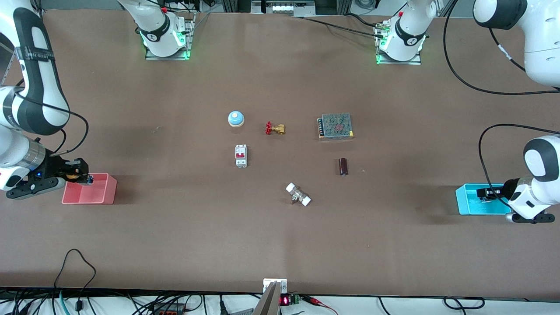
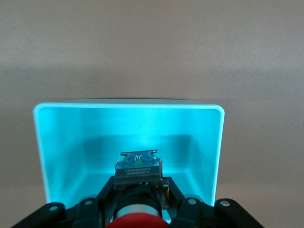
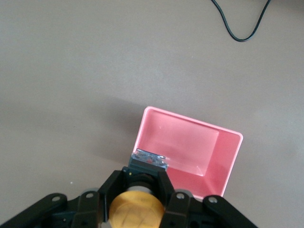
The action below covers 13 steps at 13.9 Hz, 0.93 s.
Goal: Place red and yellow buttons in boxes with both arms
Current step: 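Lower the red button into the cyan box and open the left gripper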
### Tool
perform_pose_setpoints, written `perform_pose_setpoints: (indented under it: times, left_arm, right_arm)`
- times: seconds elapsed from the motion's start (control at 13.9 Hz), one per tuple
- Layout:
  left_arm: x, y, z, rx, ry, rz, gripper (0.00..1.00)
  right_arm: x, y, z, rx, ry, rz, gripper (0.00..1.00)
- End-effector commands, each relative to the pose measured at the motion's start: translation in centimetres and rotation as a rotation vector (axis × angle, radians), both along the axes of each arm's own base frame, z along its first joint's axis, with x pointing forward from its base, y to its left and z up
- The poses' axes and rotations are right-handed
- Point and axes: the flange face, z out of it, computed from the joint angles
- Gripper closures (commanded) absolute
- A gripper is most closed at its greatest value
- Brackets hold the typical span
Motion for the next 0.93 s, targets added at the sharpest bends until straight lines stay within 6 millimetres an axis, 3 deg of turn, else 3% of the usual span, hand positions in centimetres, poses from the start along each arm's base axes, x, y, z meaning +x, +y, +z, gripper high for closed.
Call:
perform_pose_setpoints:
  times: [0.0, 0.43, 0.86]
  left_arm:
    - [1.0, 0.6, 0.0, -0.029, -0.01, -0.03, 0.78]
    - [1.7, 0.9, -1.2, -0.042, 0.026, -0.046, 0.77]
    - [1.6, 0.6, -3.1, -0.054, 0.048, -0.046, 0.74]
  right_arm:
    - [0.6, -0.7, -0.2, 0.01, -0.014, 0.016, 0.73]
    - [0.8, -3.6, -3.7, 0.001, -0.034, 0.024, 0.72]
    - [0.4, -4.8, -7.8, 0.035, 0.012, 0.058, 0.72]
